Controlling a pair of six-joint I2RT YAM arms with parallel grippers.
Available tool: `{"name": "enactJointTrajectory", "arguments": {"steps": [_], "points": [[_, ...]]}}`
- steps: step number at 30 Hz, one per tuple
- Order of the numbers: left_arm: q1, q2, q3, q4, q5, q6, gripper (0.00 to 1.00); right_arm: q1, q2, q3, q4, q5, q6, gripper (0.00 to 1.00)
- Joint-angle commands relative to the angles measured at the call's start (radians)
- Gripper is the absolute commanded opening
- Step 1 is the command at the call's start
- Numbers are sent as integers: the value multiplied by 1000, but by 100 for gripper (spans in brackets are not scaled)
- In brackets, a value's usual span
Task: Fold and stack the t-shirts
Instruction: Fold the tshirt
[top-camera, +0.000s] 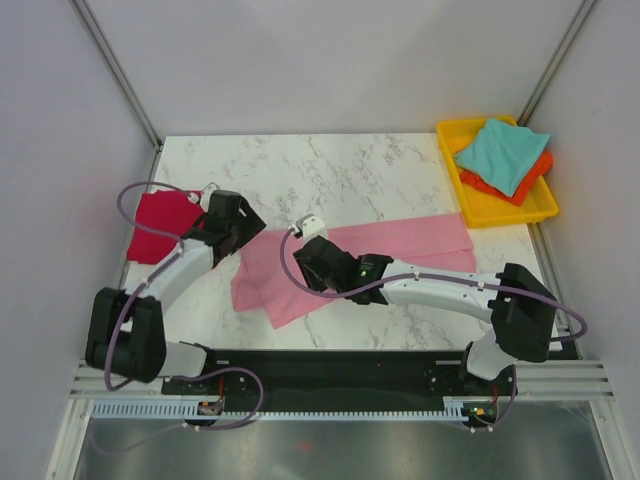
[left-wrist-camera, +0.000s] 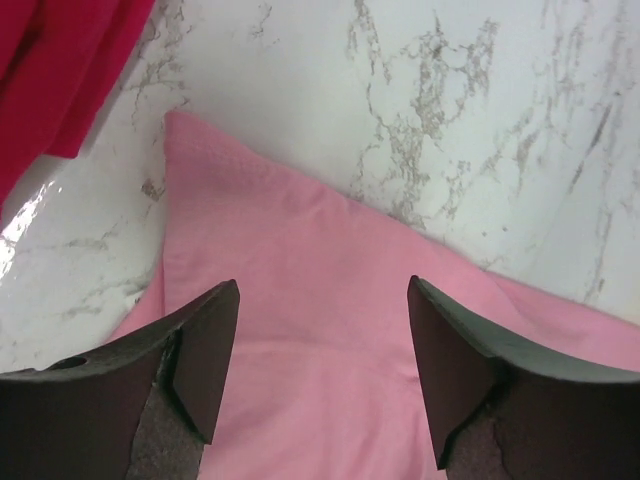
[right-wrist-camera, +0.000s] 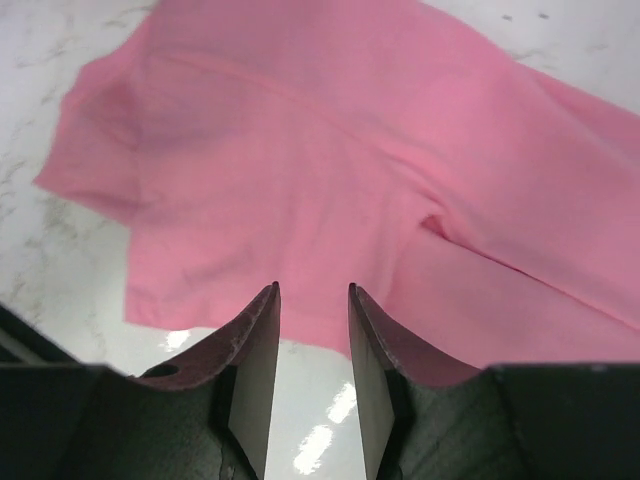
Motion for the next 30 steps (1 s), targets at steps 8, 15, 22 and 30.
{"name": "enactJointTrajectory", "arguments": {"steps": [8,15,22,30], "points": [[-61,-478,-365,-147,55,-141,66,-178,-181,-295,221,57,42,42],[-90,-563,-510,-159,66,-211,60,-208,-234,-332,229,126,73,45],[-91,-422,-469,-150,-13,-218,59,-256,-137,-318,211,132,110,41],[-80,-154,-311,-127,-66,-259,56,-310,-51,-323,178,183,189,38]]}}
